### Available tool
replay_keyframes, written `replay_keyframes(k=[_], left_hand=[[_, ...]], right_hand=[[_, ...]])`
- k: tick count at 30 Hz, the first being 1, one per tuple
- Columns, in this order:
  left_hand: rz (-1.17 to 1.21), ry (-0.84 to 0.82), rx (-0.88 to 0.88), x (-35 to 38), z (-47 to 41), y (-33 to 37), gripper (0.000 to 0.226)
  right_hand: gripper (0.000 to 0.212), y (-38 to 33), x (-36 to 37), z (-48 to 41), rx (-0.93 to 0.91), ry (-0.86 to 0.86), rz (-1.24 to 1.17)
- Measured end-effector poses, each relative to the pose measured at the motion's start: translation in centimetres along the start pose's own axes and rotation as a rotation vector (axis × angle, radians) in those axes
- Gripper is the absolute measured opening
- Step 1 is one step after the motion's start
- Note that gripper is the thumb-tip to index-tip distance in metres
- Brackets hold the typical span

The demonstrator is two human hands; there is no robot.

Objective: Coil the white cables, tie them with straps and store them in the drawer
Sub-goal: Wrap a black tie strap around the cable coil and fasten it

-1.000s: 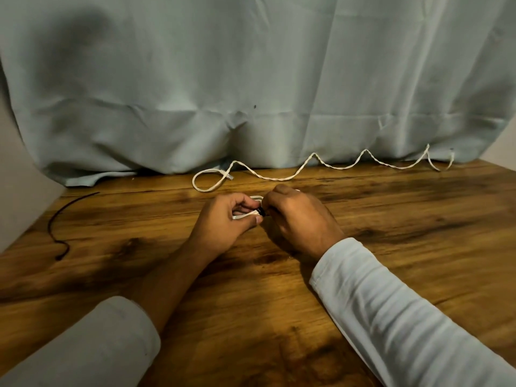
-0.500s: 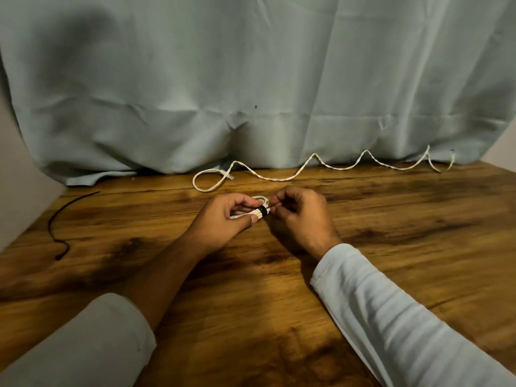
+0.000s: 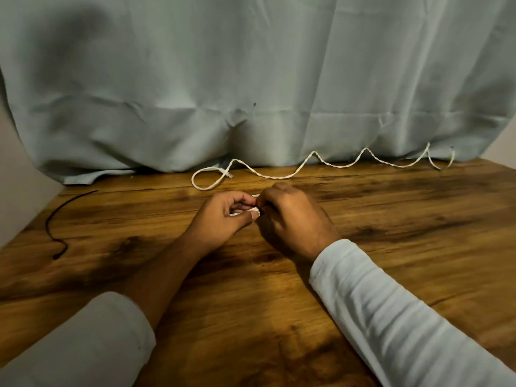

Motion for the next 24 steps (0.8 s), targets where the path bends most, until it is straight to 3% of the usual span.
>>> replay_keyframes(k=[13,18,24], left_hand=[[0.104,0.008,-0.039,0.3,-0.1,-0.1,0.028],[0.116,0.008,-0.050,0.3,-0.1,-0.2,0.027],[0.131,0.018,-0.045,0.4,-0.1,-0.2,0.029]], right_hand=[[0.015,2.9,0.2,-0.1,0.241,0.059,-0.266],[0.018,2.9,0.1,0.1,0.239,0.043,-0.334],[0.018,4.1,1.1,0.2,0.394,0.001,-0.692]])
Point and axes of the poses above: each hand's wrist, its own z-axis away from the middle knuckle, its own x-axis out of the palm, y = z × x, the point moved 4 cm from there along -z, towards the middle knuckle, and after that the axes turned 4 degrees about x, right-handed, at the moved point
